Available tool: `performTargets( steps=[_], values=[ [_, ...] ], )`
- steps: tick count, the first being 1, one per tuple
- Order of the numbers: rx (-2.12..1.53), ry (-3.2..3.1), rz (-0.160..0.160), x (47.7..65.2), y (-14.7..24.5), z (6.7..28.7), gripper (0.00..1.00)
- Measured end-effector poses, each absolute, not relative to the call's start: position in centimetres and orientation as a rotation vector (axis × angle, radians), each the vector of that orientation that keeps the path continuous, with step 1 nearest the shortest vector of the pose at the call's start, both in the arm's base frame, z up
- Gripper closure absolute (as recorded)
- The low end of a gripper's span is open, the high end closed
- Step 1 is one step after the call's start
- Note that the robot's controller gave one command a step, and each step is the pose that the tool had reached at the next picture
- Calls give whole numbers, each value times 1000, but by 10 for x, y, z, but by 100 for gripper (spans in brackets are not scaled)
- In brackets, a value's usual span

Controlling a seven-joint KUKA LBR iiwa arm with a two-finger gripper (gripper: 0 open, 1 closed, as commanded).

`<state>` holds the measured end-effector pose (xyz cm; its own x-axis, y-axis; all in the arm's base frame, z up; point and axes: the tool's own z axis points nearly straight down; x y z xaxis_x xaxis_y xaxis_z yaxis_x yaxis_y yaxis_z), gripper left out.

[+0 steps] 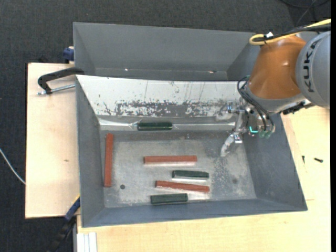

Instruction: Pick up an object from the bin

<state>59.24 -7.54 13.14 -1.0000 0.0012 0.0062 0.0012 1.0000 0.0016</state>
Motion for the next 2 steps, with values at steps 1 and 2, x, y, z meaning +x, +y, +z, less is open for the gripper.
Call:
performTargets(
  steps=[1,2],
  values=[
    [0,-3144,-1,594,-75,136,0],
    [-26,-3139,-2,565,1,78,100]
  ],
)
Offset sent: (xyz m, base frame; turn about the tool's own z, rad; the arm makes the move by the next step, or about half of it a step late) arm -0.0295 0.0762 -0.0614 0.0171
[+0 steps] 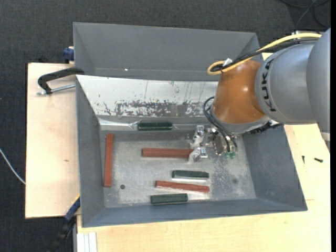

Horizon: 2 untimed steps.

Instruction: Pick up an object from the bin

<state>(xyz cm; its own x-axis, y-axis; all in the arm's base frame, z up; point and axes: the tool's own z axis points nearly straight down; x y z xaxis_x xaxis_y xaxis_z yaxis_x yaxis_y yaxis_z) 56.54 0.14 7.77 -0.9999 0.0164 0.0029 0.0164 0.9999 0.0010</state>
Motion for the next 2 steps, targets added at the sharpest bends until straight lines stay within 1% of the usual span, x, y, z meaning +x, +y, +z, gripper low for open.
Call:
performTargets(
  steps=[2],
  values=[
    [-25,-3139,-1,564,1,79,100]
  ],
)
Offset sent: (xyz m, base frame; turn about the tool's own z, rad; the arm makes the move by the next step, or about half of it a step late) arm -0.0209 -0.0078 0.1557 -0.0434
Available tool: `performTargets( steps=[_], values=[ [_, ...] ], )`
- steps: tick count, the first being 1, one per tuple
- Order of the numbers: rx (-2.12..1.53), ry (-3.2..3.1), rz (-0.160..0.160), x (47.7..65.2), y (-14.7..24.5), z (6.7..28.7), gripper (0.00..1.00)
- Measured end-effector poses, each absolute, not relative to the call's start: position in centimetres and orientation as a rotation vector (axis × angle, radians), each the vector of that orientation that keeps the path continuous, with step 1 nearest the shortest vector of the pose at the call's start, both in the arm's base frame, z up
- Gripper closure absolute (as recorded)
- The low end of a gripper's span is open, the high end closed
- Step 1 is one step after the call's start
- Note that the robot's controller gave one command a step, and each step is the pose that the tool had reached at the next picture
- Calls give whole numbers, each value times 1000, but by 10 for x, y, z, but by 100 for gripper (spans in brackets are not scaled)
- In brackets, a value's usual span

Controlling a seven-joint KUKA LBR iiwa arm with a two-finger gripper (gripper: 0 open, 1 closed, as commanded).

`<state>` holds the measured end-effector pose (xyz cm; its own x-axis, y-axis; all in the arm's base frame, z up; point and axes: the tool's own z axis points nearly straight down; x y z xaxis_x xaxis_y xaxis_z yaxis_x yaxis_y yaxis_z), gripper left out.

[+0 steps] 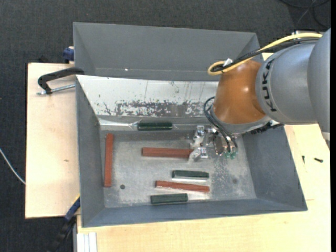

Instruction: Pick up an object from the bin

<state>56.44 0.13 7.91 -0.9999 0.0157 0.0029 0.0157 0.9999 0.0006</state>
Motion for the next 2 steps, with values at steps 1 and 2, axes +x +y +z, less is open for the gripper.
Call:
performTargets(
  steps=[1,2],
  values=[
    [-20,-3148,-1,562,1,129,100],
    [187,-3142,0,580,8,269,100]
  ],
)
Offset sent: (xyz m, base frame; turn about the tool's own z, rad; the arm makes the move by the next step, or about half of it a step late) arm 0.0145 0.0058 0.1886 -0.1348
